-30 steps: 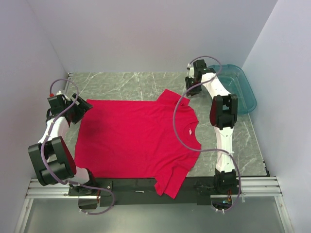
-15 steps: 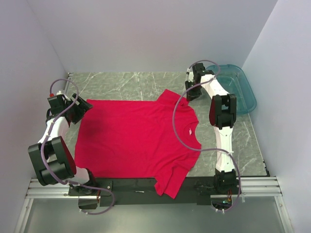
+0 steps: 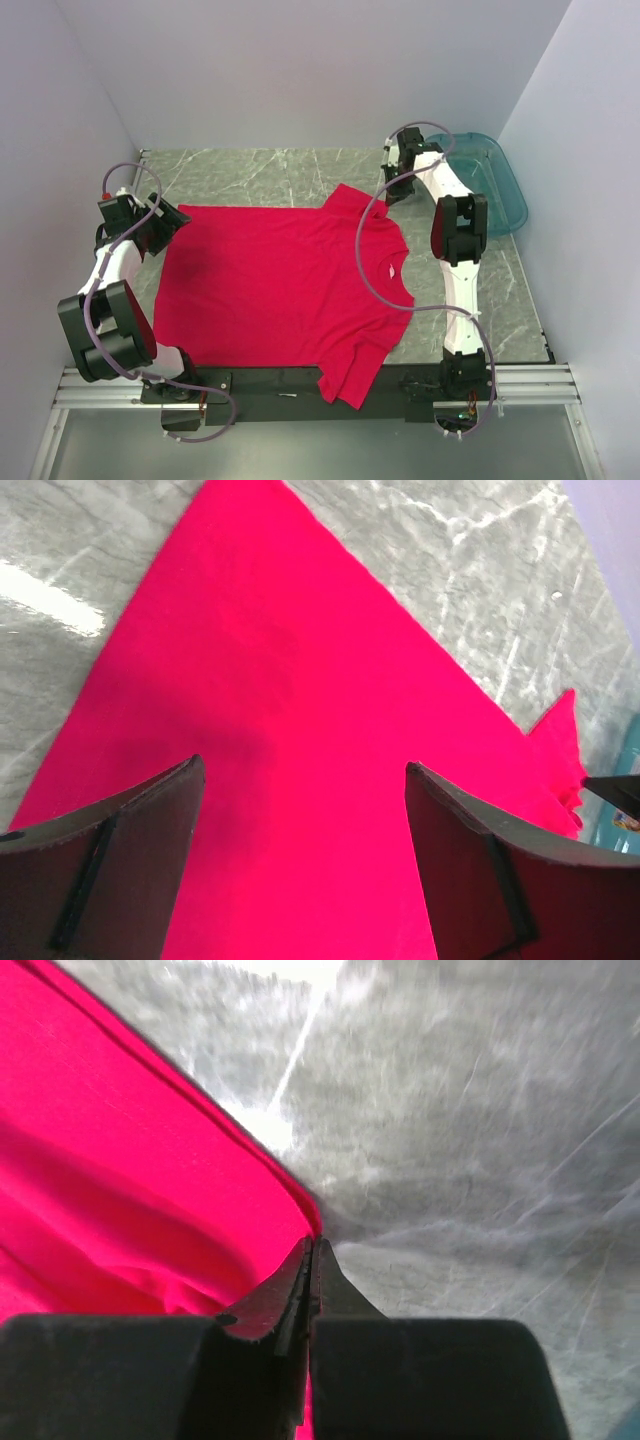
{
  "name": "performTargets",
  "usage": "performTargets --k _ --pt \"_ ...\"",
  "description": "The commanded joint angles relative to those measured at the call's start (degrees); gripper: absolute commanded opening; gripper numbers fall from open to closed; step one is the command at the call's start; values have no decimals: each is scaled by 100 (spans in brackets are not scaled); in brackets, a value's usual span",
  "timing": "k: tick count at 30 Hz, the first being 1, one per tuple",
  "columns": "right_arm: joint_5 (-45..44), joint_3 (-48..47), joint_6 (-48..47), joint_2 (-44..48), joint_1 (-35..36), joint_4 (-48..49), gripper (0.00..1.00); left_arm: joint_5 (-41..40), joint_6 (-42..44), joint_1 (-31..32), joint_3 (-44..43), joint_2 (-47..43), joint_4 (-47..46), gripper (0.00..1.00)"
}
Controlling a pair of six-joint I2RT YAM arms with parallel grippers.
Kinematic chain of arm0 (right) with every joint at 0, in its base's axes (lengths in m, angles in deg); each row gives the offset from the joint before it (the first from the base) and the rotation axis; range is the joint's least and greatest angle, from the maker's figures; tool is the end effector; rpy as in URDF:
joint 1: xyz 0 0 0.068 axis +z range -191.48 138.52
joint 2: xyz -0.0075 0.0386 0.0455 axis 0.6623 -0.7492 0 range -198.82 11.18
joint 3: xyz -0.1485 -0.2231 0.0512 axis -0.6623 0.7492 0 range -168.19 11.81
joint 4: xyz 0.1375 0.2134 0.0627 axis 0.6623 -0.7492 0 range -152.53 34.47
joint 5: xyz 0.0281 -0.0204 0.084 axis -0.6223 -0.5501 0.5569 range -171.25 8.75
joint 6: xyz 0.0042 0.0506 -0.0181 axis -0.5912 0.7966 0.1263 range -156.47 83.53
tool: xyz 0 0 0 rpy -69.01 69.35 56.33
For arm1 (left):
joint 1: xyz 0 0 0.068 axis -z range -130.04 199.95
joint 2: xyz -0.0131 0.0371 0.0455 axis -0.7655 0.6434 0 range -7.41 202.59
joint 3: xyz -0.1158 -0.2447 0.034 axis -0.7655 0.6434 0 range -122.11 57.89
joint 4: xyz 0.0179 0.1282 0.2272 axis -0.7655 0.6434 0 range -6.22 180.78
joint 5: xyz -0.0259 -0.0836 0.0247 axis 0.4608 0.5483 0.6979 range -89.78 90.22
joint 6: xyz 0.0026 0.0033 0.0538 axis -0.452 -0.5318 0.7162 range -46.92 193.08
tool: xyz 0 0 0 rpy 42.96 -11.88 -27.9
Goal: Fold and stack the t-shirts
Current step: Flatten the tshirt out
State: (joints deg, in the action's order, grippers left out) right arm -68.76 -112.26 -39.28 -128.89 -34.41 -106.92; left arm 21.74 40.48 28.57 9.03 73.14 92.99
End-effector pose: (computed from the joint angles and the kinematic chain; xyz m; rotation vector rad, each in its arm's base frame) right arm 0.5114 0.0712 0.1728 -0.2956 2.7230 0.3198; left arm 0.2818 0.0962 0.2261 -0.8552 2.1136 -0.5310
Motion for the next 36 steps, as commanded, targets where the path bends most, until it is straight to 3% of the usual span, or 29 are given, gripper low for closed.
performTargets --k 1,6,13,18,23,30,36 --pt "131 -223 -44 339 -83 339 0 -304 61 3 -167 179 -183 86" --pt "394 146 -53 955 -74 824 0 -447 -98 -182 -712 961 -270 75" --pt "781 234 -62 1096 -57 912 0 -780 209 -190 -1933 2112 44 68" --pt "966 287 -62 1122 -48 895 0 -553 833 -173 -2986 3255 467 48" --pt "992 375 -88 1175 -48 921 0 -315 1238 -15 -3805 4238 959 46" --pt "1054 489 -88 1157 -57 930 0 -262 1669 205 -4754 4908 1644 48" --pt "1054 454 -71 1166 -48 895 0 -552 1836 284 -4729 5031 1812 44"
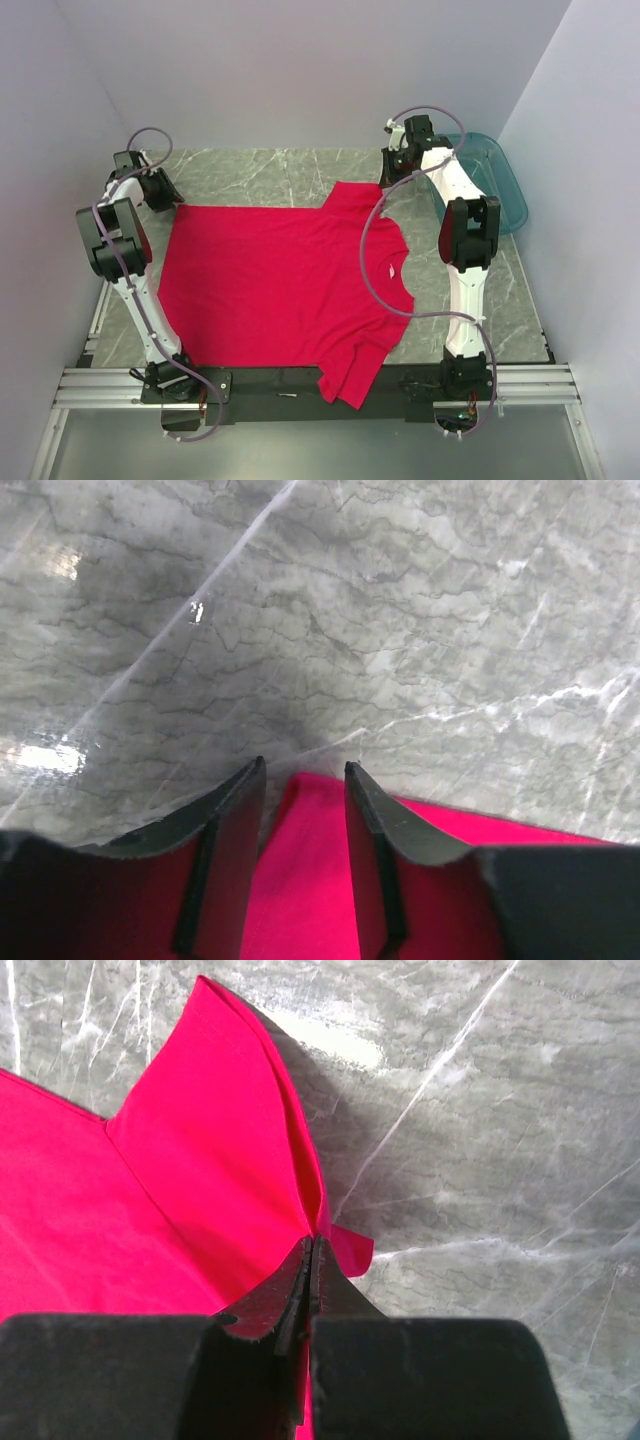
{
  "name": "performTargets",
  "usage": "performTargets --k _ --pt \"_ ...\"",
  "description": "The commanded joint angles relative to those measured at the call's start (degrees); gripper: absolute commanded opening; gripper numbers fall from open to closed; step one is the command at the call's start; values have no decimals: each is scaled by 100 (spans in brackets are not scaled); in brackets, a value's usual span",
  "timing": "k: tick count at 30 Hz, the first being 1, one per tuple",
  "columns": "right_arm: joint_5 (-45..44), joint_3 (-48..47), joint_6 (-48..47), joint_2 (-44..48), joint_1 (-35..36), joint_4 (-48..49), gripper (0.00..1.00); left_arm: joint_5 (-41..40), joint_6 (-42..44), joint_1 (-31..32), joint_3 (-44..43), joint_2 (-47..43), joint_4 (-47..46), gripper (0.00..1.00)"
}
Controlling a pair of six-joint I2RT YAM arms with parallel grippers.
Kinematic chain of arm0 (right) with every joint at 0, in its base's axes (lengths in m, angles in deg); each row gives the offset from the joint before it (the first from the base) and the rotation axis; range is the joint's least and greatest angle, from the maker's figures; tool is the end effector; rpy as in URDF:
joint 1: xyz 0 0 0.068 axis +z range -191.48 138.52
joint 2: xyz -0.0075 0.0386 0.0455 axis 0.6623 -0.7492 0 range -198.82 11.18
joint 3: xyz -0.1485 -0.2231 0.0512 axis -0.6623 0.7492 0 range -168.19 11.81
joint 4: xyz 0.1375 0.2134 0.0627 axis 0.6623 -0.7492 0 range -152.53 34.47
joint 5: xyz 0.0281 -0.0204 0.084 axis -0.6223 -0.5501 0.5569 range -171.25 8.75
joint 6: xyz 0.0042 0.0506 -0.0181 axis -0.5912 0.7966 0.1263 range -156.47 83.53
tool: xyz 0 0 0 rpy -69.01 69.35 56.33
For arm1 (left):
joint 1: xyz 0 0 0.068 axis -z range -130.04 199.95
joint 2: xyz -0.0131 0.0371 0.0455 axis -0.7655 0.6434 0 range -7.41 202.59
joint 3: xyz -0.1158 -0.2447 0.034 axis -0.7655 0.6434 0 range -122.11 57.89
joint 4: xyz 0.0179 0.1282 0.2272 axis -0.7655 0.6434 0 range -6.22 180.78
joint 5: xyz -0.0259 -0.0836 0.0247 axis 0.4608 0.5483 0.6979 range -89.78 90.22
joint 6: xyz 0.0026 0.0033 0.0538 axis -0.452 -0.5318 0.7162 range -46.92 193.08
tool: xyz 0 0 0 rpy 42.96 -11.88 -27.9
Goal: Fold and stack the t-shirts
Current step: Flatten the tshirt out
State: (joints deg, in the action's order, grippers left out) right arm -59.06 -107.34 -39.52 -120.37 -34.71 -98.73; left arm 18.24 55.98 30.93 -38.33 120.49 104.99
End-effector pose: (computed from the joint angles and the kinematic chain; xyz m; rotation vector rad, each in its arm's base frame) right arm 0.5025 0.0732 0.2289 -0.3665 2.4860 0.5168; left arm 0.4642 0.1483 0.1582 -0.6394 2.3841 -0.3769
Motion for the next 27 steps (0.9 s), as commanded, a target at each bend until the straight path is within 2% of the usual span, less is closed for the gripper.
performTargets --k 1,7,15,27 --pt "83 -47 -47 305 -17 40 0 -229 304 83 -10 332 638 43" --pt "101 -82 -29 296 -17 5 0 -834 471 373 -19 421 964 39" --pt "180 -117 -20 287 -17 -31 0 -1301 506 443 -28 385 1183 37" --pt "197 -108 -12 349 -26 -57 0 -1785 594 874 -353 509 1640 18"
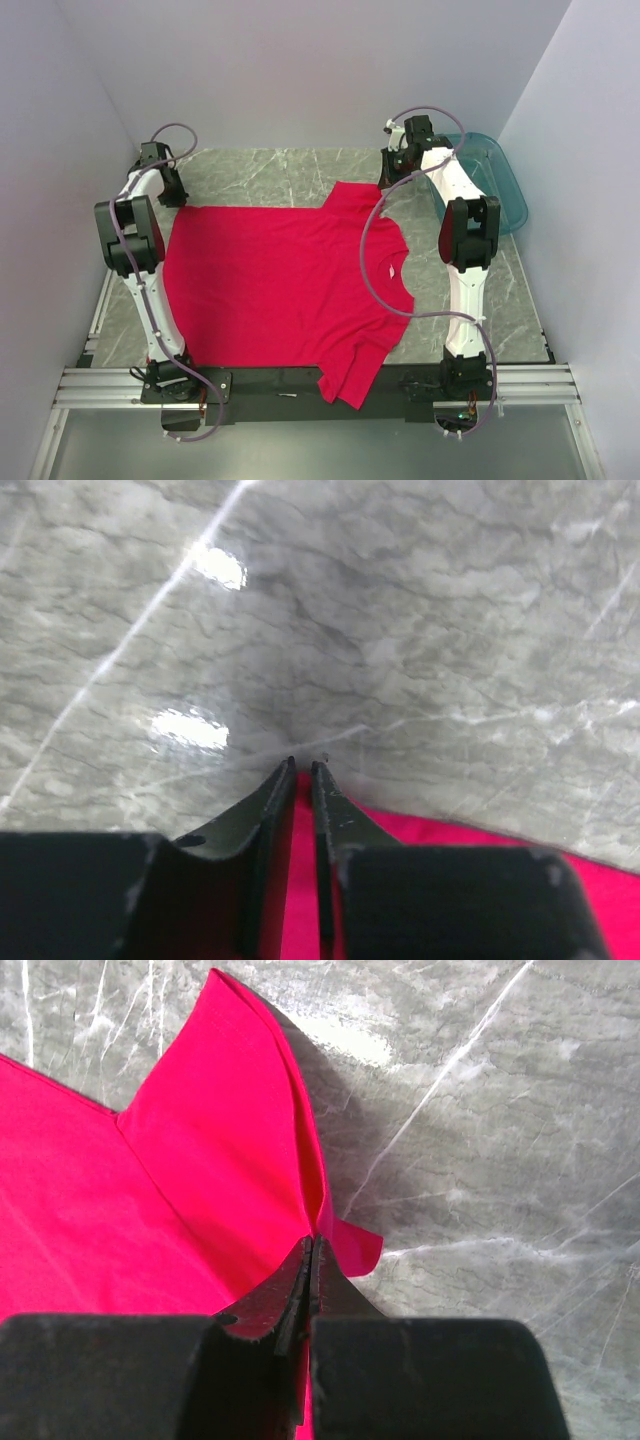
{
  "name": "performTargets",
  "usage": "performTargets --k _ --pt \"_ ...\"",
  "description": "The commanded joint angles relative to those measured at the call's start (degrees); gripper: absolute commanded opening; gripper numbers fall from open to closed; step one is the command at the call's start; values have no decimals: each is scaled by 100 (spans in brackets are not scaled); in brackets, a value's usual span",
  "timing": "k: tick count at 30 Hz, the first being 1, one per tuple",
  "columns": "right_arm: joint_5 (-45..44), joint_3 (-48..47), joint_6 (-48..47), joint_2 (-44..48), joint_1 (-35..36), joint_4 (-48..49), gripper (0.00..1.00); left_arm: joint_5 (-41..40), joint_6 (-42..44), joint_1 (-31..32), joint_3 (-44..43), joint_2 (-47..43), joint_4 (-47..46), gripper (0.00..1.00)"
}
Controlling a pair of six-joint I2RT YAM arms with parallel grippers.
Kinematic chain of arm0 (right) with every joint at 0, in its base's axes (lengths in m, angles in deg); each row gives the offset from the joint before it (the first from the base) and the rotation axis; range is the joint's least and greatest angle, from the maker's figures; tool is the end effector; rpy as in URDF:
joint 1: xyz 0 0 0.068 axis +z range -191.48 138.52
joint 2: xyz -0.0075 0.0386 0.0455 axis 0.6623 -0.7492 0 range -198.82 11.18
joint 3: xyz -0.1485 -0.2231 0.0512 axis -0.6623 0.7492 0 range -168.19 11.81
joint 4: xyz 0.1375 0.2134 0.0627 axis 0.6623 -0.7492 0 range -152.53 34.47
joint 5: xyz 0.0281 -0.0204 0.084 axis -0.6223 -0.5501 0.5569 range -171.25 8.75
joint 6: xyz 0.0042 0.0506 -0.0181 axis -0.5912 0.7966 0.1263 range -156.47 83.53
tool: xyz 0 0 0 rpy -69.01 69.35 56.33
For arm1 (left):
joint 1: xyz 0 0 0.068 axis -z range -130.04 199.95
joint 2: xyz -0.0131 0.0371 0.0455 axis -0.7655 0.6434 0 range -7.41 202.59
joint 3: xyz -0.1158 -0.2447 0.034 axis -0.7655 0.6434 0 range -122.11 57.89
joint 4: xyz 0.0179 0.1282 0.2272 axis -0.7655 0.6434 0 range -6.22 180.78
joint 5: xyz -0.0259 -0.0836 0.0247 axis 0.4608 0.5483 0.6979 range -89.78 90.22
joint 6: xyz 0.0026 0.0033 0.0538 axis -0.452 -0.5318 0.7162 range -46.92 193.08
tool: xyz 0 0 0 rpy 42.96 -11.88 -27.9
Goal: Fold and stack the t-shirts
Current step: Flatten the tshirt out
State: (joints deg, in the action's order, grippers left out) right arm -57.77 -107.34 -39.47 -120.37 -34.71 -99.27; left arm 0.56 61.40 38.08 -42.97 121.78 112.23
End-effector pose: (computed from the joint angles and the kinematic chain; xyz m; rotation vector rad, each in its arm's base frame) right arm 0.5014 0.0738 0.2286 -0.3725 2.4905 0.5472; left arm 0.4805 0.1007 0.1630 -0.5205 2.5083 -0.0063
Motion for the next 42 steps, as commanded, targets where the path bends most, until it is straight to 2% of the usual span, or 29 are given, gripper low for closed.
performTargets --k 1,3,5,9,15,18,22,27,36,42 --pt "77 -108 -7 340 -26 -20 0 -173 52 168 110 336 908 17" --pt "103 -152 2 331 -17 -29 0 -201 43 168 110 239 882 6" --pt "112 -152 10 331 -26 -55 0 -183 17 160 102 160 864 1" --pt "112 -100 -16 384 -26 -38 0 -87 -88 160 14 90 865 1" --pt "121 -90 -25 393 -26 -55 0 10 -308 160 -30 -665 566 0" --pt "191 -126 -60 410 -26 -64 0 72 -457 142 276 -1201 285 1" --pt "314 -195 -261 586 -26 -90 0 334 -835 -50 1198 -2044 -548 0" --pt "245 -722 -560 762 -26 -318 0 949 -1345 -341 1490 -2520 -954 0" --pt "43 -1101 -789 1824 -26 -169 0 933 -1899 -429 1885 -3785 -1534 0" --pt "-37 -1971 -693 2703 -35 -415 0 819 -2627 -508 2096 -5041 -1666 0"
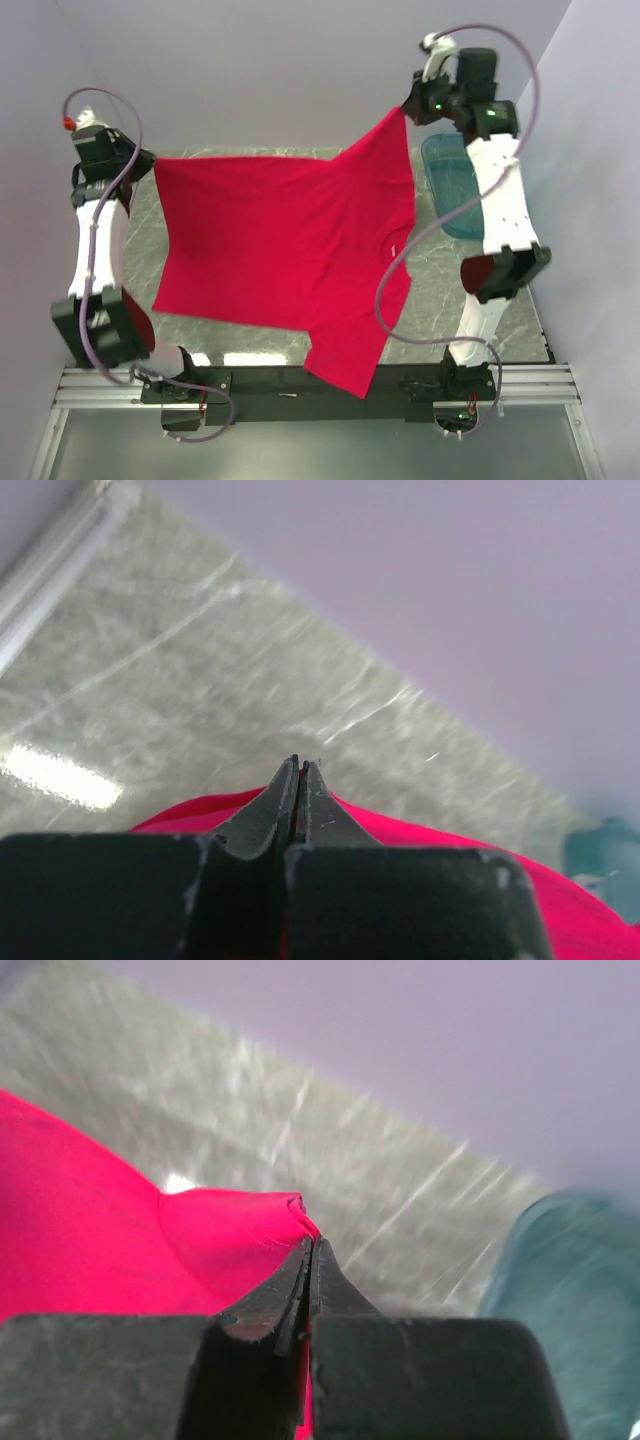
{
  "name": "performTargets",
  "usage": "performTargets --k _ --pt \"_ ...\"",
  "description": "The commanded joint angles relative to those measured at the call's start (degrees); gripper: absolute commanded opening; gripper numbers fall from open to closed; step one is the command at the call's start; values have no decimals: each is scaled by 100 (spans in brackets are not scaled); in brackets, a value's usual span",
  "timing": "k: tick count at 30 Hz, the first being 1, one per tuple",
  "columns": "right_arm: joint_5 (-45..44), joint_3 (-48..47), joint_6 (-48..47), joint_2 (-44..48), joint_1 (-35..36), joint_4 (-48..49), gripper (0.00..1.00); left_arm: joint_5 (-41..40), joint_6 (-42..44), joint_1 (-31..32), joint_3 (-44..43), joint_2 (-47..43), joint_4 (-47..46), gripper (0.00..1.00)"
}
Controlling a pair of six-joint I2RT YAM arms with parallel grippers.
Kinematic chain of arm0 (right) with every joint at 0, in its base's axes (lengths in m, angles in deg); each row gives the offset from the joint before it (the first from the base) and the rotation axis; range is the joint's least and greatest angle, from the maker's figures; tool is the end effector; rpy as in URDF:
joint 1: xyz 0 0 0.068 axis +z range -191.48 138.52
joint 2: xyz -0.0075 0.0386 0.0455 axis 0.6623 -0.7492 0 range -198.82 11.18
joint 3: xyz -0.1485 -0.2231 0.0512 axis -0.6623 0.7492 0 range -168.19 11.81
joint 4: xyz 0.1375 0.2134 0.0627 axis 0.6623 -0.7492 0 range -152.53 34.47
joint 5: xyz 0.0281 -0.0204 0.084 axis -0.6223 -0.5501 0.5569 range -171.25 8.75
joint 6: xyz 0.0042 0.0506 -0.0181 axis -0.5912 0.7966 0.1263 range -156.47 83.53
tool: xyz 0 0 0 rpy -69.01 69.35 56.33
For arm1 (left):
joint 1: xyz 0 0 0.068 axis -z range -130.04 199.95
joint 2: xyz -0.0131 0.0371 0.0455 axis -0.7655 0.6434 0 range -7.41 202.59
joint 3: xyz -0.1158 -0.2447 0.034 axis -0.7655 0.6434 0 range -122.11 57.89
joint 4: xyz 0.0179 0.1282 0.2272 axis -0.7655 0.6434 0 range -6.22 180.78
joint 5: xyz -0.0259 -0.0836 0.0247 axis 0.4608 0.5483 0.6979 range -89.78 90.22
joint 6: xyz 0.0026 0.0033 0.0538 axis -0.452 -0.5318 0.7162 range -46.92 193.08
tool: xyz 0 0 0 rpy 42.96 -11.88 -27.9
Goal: Fold and stack the t-shirts
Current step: Flatten the tshirt out
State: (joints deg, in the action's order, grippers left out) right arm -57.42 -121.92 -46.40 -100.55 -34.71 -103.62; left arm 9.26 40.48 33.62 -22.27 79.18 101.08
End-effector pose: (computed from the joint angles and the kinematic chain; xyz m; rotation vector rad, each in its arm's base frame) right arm 0.4134 0.0635 0.4594 -0.5478 1.9291 0.3851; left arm 0.3416 0.0942 0.3653 -0.7316 1.8564 -0.3399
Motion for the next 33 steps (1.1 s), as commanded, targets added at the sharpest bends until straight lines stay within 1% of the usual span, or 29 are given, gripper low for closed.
performTargets --k 1,3,4,6,7,9,10,11,12,13,14,16,17,19,22,26,27,29,30,31,32,33 --pt "-63 -514 44 1079 -35 98 0 -95 -667 -71 157 -1253 -735 0" --pt "-19 -391 202 1528 -44 282 0 -226 -1019 -62 246 -1748 -877 0" --pt "-37 -295 237 1966 -52 501 0 -297 -1116 -62 246 -2212 -895 0" --pt "-133 -372 316 2346 -52 617 0 -541 -1336 -62 212 -2653 -913 0" --pt "-177 -564 334 2635 -61 669 0 -648 -1372 -62 81 -3030 -886 0" --pt "-335 -750 430 2927 -79 748 0 -894 -1416 -62 -148 -3322 -642 0" --pt "-397 -820 466 3241 -88 793 0 -886 -1398 -71 -471 -3532 -518 0" --pt "-423 -804 501 3418 -88 854 0 -1078 -1381 -54 -657 -3622 -413 0" --pt "-458 -786 571 3742 -96 985 0 -1123 -1389 -54 -868 -3657 -90 0" --pt "-476 -821 589 3885 -105 1012 0 -1237 -1363 -28 -1244 -3710 1 0" --pt "-502 -917 633 3990 -96 1021 0 -1273 -1363 -10 -1404 -3736 71 0" --pt "-712 -1451 616 4061 -149 837 0 -1352 -1319 60 -1851 -3711 220 0" --pt "-774 -1541 615 4088 -210 828 0 -1361 -1302 78 -1993 -3676 282 0" --pt "-985 -1638 607 4097 -289 776 0 -1326 -1275 148 -2353 -3562 361 0" --pt "-1013 -1560 633 4027 -307 854 0 -1326 -1258 245 -2522 -3517 379 0" --pt "-1039 -1332 633 3921 -307 995 0 -1317 -1161 307 -2110 -3561 257 0" --pt "-1030 -1200 607 3921 -307 1056 0 -1308 -1135 315 -1804 -3604 195 0" --pt "-969 -621 572 3965 -299 1153 0 -1343 -1073 324 -1469 -3622 46 0" --pt "-916 -349 537 4035 -307 1319 0 -1343 -1047 342 -1111 -3622 -7 0" --pt "-872 245 519 4079 -307 1416 0 -1335 -1021 351 -907 -3614 -86 0" --pt "-846 538 458 4097 -307 1504 0 -1334 -1003 359 -687 -3605 -165 0" --pt "-776 828 414 4097 -307 1688 0 -1300 -1011 359 -241 -3561 -357 0"
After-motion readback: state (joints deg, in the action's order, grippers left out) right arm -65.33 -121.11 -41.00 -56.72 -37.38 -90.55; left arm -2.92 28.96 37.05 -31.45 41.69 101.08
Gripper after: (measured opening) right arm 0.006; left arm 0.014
